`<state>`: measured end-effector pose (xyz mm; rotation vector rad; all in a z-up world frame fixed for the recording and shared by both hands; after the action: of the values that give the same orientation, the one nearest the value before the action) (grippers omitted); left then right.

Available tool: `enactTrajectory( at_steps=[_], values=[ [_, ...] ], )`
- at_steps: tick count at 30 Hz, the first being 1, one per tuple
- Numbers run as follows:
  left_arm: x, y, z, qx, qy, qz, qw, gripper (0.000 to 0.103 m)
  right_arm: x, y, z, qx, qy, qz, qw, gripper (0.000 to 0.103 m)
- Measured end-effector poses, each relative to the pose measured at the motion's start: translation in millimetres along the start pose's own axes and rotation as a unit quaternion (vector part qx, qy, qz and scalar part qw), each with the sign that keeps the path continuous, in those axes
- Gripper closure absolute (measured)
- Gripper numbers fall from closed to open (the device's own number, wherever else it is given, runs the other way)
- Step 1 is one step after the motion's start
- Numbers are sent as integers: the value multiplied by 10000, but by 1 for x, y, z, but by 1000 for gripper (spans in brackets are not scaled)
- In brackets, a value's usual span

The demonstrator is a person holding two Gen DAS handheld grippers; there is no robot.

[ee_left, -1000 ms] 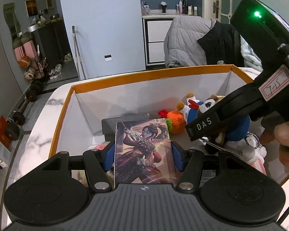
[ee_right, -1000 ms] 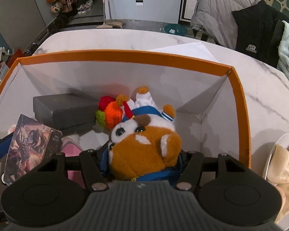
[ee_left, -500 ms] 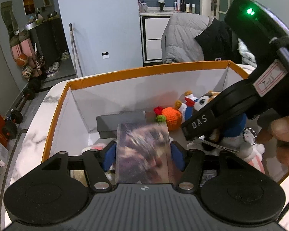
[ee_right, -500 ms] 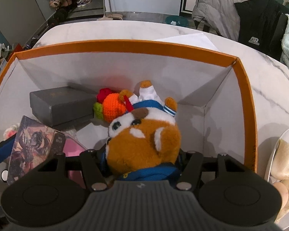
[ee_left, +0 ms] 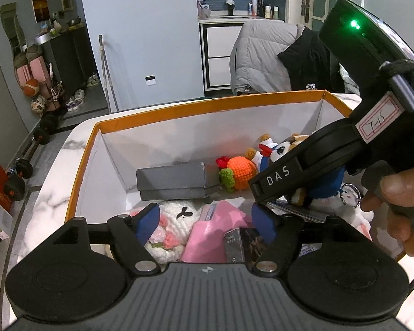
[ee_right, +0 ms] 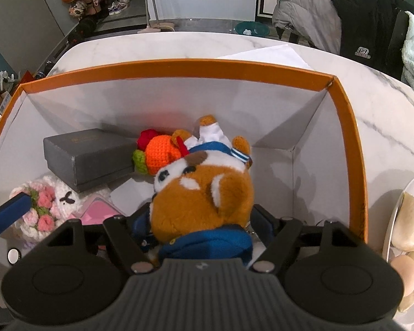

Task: Organize objects
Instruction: 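Lower the card and dog plush into the box and open both tools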

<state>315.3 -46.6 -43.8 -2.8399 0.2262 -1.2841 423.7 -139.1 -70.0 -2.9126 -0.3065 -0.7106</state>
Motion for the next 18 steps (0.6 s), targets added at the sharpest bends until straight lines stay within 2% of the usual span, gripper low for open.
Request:
enactTrajectory(
  at_steps=[18],
  values=[
    [-1,-2,-11,48,60,-55,10000,16,2,0,-7,39,278,10,9996,25]
  ],
)
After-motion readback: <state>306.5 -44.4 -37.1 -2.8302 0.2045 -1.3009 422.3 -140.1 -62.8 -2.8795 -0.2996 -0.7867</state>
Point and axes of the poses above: each gripper's, at about its wrist camera, not at the fingertips, and z roughly the way its jaws point, y to its right, x to its top, the point moved 8 cm from there along z, roughly the way its jaws point, and after that the axes turned 3 degrees about y, right-handed, at the moved point
